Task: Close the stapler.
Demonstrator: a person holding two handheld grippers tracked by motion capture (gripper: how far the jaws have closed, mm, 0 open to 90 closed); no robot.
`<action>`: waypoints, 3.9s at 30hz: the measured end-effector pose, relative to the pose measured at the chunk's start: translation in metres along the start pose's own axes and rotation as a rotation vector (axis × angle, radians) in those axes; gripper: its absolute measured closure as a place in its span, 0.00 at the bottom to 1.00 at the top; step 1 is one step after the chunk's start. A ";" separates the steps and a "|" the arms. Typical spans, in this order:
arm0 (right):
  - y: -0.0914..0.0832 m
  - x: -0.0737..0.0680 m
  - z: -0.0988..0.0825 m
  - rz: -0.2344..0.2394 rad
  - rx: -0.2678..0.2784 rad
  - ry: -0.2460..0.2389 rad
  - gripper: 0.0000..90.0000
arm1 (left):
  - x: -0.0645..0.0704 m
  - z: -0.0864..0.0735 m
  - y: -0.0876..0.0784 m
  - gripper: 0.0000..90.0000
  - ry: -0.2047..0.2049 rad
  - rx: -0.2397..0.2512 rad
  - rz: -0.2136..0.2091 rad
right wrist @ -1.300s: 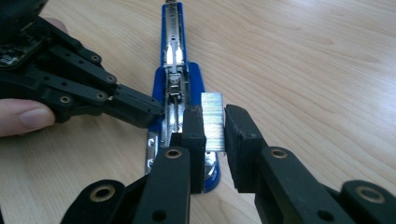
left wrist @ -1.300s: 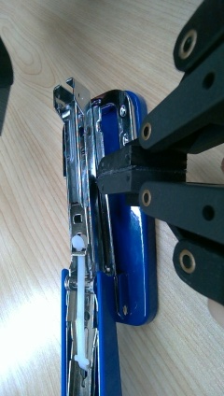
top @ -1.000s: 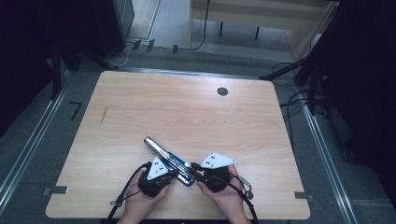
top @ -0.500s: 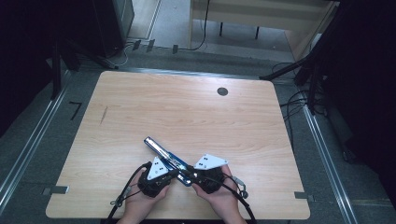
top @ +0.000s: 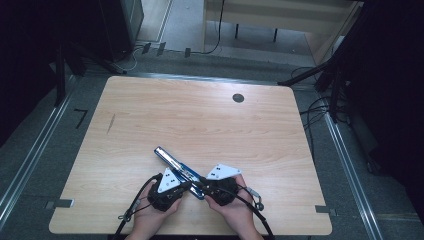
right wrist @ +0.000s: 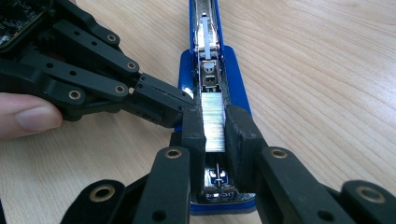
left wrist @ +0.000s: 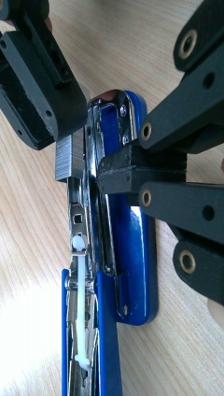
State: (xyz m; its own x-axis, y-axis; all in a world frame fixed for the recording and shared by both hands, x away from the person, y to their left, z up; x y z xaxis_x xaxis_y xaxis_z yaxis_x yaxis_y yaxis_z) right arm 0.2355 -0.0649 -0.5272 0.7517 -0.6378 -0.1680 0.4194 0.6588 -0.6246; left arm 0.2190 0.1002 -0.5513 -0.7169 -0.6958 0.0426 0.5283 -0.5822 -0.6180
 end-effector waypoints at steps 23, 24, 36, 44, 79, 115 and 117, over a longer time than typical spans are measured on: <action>0.001 0.000 0.002 0.004 -0.017 -0.006 0.88 | 0.000 0.000 0.000 1.00 0.000 0.000 0.000; 0.001 0.000 0.002 0.005 -0.017 -0.005 0.88 | 0.000 0.000 0.000 1.00 0.000 0.000 -0.001; -0.002 0.001 0.003 0.002 -0.009 0.007 0.88 | 0.000 0.000 0.000 1.00 0.000 0.000 0.000; -0.004 0.002 0.004 0.012 0.001 0.011 0.89 | 0.000 0.000 0.000 1.00 0.000 0.000 0.000; 0.001 0.000 0.003 -0.012 -0.015 -0.010 0.89 | 0.000 0.000 0.000 1.00 0.000 0.000 -0.002; 0.016 -0.001 0.024 0.024 0.016 -0.007 1.00 | 0.000 0.000 0.000 1.00 0.001 0.002 0.000; 0.019 -0.001 0.026 0.024 0.014 -0.015 1.00 | 0.000 0.000 0.000 1.00 -0.001 0.002 0.000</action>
State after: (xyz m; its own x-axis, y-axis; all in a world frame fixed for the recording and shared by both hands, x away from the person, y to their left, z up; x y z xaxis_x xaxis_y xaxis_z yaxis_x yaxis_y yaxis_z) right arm 0.2552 -0.0416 -0.5191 0.7691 -0.6158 -0.1710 0.4083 0.6793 -0.6098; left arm 0.2189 0.1000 -0.5514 -0.7167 -0.6960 0.0435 0.5291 -0.5832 -0.6164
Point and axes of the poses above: each handheld gripper's, and its own axes: y roughly forward along the jaws, z roughly out of its top, x roughly to its right, the point moved 3 cm from there along y, roughly forward along the jaws, and after that the axes turned 3 degrees about y, right-handed, at the moved point
